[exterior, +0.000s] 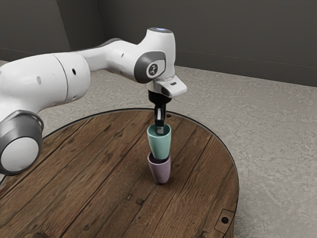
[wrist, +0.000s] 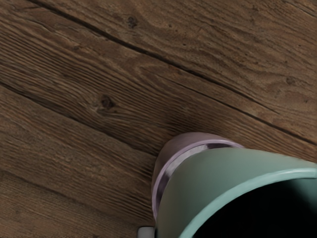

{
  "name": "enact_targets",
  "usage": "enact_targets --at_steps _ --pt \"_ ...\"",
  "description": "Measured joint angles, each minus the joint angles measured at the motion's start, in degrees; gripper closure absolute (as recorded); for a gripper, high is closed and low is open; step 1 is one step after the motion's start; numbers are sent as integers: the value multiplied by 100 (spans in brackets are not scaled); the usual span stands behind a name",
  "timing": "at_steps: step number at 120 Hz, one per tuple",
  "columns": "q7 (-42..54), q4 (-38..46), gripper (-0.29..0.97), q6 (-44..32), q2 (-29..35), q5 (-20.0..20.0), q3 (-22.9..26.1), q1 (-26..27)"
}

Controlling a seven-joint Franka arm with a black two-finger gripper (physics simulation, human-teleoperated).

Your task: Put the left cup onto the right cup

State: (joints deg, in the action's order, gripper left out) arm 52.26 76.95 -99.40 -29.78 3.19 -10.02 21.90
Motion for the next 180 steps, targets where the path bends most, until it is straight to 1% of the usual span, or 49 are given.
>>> enact_targets --at_steps 64,66,82,89,98,108,121,136,170,180 --pt "-97 404 78 -115 -37 69 15 -18" --pt "-99 409 77 -120 -38 70 16 -18" --pt "-98 450 46 -137 -32 63 14 -19" --pt "-96 450 35 -138 -12 52 12 -19" --pt "-93 435 25 -128 29 32 11 -19" --pt "-79 425 17 -116 134 16 10 -19" --pt "-60 430 10 -98 290 5 6 -15" --pt "-40 429 6 -82 387 -10 -3 -10" --pt "-7 458 1 27 866 -380 -16 -75" --pt "-1 666 1 68 1160 -471 -36 -185"
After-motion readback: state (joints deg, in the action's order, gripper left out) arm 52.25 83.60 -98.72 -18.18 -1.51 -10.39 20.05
